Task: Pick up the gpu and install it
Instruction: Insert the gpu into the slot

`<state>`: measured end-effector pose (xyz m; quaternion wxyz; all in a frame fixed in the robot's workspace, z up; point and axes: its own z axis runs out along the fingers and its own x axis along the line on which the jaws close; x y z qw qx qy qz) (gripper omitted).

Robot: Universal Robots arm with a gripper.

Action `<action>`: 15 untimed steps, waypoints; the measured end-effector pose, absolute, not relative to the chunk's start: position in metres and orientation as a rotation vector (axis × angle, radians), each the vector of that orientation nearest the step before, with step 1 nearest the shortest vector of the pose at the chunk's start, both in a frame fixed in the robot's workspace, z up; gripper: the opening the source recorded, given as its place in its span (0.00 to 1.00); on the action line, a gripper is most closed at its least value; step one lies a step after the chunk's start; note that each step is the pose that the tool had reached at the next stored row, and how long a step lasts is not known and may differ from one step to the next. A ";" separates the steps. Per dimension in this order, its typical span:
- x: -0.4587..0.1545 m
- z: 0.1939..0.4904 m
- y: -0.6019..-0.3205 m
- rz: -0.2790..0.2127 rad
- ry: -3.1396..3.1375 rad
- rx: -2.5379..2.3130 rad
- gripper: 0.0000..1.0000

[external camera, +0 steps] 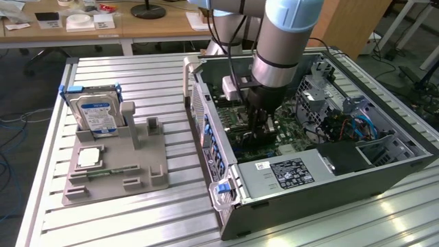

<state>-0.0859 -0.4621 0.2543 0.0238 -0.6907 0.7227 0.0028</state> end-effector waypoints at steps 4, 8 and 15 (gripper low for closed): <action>-0.086 0.273 -0.462 0.008 2.236 -2.137 0.34; -0.086 0.279 -0.462 0.007 2.236 -2.137 0.34; -0.086 0.280 -0.462 0.007 2.236 -2.137 0.11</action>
